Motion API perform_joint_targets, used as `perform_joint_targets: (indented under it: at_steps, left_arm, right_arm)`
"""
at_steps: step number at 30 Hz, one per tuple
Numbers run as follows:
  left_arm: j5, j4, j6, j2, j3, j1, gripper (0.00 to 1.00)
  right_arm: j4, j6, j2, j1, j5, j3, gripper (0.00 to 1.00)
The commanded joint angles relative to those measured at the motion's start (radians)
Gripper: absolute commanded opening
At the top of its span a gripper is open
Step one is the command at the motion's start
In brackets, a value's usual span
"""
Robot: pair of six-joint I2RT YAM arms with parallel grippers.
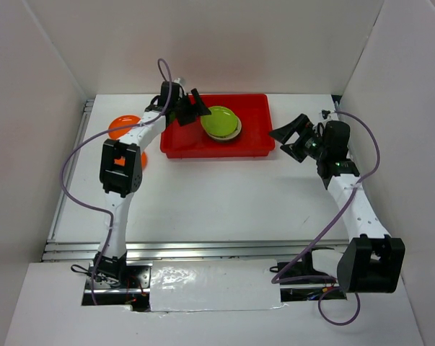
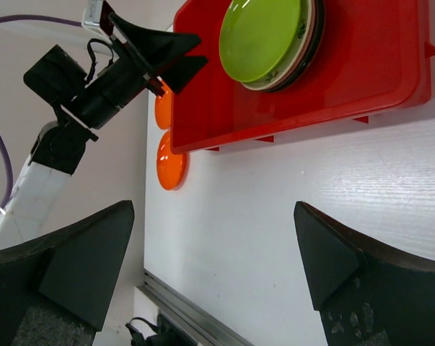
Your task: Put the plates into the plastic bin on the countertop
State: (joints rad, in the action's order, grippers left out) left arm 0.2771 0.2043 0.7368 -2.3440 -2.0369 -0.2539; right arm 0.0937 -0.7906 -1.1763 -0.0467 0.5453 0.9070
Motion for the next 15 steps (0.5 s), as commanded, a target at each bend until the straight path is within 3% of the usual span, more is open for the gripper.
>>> perform_joint_targets:
  at_steps: [1, 7, 11, 12, 15]
  left_arm:
    - [0.028, -0.052, -0.007, 0.032, -0.02, -0.002, 0.99]
    - [-0.119, -0.054, -0.077, 0.326, 0.166, -0.002, 0.99]
    - [-0.564, 0.209, 0.071, 0.517, 0.288, 0.092, 0.99]
    - [-0.611, 0.293, 0.097, 0.582, 0.32, 0.119, 0.99]
    - [-0.671, 0.325, 0.168, 0.685, 0.504, 0.241, 0.99]
  right_arm:
    - [0.0, 0.022, 0.043, -0.004, -0.015, -0.011, 1.0]
    - [-0.009, 0.017, 0.024, 0.021, -0.027, 0.004, 1.0]
    - [-0.028, 0.03, -0.006, 0.073, -0.039, 0.01, 1.0]
    - [-0.028, 0.037, -0.012, 0.082, -0.042, 0.012, 1.0]
    - [-0.034, 0.045, -0.032, 0.113, -0.045, 0.02, 1.0]
